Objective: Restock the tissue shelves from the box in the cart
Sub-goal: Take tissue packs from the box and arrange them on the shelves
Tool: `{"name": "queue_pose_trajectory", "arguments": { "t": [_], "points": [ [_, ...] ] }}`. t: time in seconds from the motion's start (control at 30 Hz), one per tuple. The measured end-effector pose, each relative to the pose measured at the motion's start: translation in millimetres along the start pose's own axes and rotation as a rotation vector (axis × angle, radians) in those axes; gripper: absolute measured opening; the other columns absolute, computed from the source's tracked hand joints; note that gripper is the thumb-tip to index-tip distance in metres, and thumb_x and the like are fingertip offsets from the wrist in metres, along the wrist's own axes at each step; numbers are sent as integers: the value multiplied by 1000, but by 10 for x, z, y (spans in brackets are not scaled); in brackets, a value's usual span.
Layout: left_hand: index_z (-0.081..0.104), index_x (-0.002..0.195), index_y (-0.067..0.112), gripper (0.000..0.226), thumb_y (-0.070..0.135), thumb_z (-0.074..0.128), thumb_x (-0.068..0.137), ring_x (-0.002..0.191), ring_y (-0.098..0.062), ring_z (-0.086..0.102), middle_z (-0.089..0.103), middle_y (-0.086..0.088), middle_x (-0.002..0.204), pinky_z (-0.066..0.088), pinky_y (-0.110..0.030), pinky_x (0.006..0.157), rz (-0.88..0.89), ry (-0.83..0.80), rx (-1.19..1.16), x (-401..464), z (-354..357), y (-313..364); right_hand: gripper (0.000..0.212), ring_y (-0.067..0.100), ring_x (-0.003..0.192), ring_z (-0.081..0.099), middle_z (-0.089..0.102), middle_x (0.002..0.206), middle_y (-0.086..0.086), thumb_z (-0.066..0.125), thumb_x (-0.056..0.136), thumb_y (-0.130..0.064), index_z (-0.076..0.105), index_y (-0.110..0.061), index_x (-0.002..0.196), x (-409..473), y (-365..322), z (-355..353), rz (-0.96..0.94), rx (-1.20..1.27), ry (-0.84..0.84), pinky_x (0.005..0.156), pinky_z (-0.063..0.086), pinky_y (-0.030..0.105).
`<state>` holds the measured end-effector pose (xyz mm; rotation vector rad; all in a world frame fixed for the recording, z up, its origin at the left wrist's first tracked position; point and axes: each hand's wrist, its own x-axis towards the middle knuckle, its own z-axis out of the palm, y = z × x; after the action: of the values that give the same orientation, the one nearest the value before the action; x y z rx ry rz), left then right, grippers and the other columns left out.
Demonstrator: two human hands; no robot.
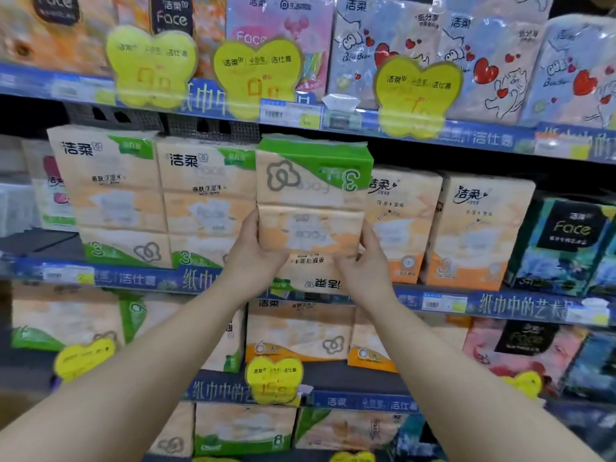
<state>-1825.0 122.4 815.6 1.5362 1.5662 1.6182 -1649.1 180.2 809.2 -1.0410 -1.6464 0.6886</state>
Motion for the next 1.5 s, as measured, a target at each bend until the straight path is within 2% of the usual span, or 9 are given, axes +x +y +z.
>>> {"name": "queue_pose_trajectory", "arguments": {
  "t": [0.23, 0.4, 0.63, 0.73, 0.8, 1.03, 1.17, 1.33, 1.5],
  "points": [
    [22, 146, 32, 79, 25, 68, 83, 111, -16, 53, 47, 12, 125, 50, -33, 89, -7, 50, 163, 34, 67, 29, 74, 17, 131, 46, 43, 148, -5, 56, 91, -13, 19, -34, 151, 106, 186, -30, 37, -6, -85, 88, 42, 23],
    [2, 153, 25, 105, 32, 75, 77, 146, -30, 7, 1, -10, 160, 11, -41, 117, 266, 379, 638, 81, 162, 269, 72, 14, 139, 34, 34, 153, -4, 54, 95, -15, 13, -32, 152, 49, 198, -52, 23, 9, -111, 90, 36, 20],
    [28, 150, 22, 103, 37, 81, 64, 144, -30, 23, 34, -6, 153, 8, -52, 116, 631, 345, 1033, 384, 130, 646, 79, 23, 126, 48, 46, 141, 2, 69, 80, -51, 34, -20, 144, -56, 381, 16, 306, 90, 39, 102, 43, 39],
    [42, 143, 15, 96, 37, 83, 59, 133, -35, 37, 47, -11, 139, 21, -52, 114, 633, 337, 1015, 403, 79, 624, 106, 30, 124, 51, 46, 142, 3, 70, 52, -81, 44, -25, 138, -184, 432, 54, 723, 383, -243, 98, 45, 46],
    [46, 140, 12, 94, 37, 84, 58, 126, -37, 42, 51, -13, 133, 30, -47, 110, 650, 359, 982, 374, 20, 602, 97, 34, 129, 47, 39, 148, 12, 74, 63, -65, 38, -24, 143, -245, 411, 83, 773, 657, -359, 99, 46, 48],
    [45, 134, 23, 84, 49, 81, 63, 119, -22, 40, 47, -4, 124, 31, -27, 99, 365, 602, 516, 86, -428, 428, 74, 24, 126, 52, 57, 133, 0, 73, 73, -21, 36, -31, 136, -346, 165, -29, 234, 901, -40, 89, 48, 39],
    [39, 132, 18, 83, 36, 85, 66, 111, -17, 53, 48, 3, 122, 45, -23, 90, 92, 610, 2, -85, -267, 16, 83, 9, 136, 40, 36, 151, -12, 74, 78, -33, 24, -50, 142, -179, -190, -239, -127, 478, -44, 109, 41, 42],
    [31, 134, 17, 77, 30, 80, 75, 87, -8, 70, 54, -4, 128, 58, -28, 73, -120, 452, -337, -191, 69, -245, 84, 6, 138, 34, 34, 151, -12, 71, 84, -19, 22, -24, 151, 93, -550, -374, -318, 19, -21, 111, 32, 26],
    [23, 141, 9, 87, 36, 76, 78, 126, -21, 43, 41, -4, 138, 36, -32, 104, -343, 341, -357, -257, 457, -406, 69, 16, 136, 39, 44, 147, -3, 69, 82, -23, 39, -20, 145, 282, -790, -326, -509, -315, 28, 112, 33, 40]
  ]
}}
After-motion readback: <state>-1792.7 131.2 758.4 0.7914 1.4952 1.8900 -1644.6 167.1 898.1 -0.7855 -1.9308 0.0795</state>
